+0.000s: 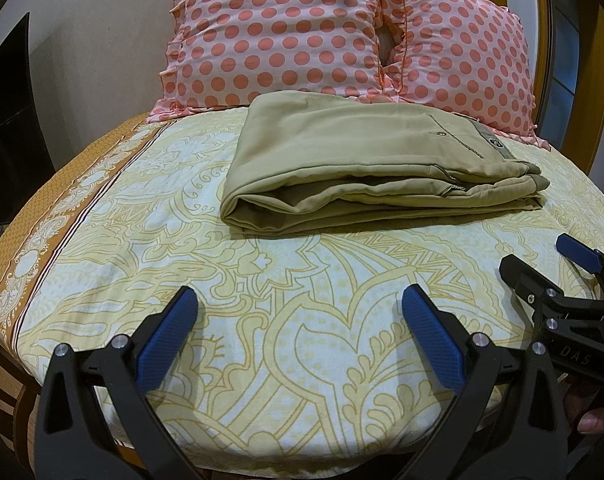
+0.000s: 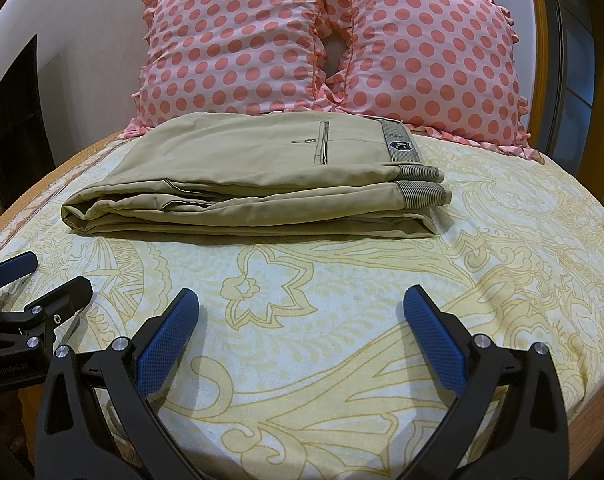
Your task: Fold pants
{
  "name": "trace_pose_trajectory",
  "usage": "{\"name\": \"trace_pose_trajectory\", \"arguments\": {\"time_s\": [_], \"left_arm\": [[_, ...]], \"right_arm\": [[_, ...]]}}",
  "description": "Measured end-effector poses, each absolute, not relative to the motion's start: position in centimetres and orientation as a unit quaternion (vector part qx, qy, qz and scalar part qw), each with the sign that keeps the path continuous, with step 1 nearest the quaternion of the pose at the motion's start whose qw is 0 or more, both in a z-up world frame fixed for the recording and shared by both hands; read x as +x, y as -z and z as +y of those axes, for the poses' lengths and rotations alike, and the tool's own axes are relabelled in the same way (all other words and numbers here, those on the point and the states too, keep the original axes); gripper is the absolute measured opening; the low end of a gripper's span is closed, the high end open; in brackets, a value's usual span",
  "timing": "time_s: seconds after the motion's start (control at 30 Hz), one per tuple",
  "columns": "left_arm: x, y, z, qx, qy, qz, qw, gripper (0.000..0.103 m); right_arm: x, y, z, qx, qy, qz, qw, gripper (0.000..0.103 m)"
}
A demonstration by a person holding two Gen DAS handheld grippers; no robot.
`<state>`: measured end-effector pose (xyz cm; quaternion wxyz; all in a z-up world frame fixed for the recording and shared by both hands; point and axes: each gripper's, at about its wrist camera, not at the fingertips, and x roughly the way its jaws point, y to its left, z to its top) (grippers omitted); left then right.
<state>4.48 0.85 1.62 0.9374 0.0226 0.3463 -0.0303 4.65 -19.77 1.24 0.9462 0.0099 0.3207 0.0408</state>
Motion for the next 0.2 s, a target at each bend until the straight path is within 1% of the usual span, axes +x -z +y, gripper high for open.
{"name": "trace_pose_trajectory", "arguments": {"time_s": [0.2], "left_arm": [[4.42,-1.55,0.81,0.022,0.03,0.346,0.937,0.101]], "right_arm": [[4.71,-1.19,-19.73,0.01,-0.041,0.321,0.946,0.102]]}}
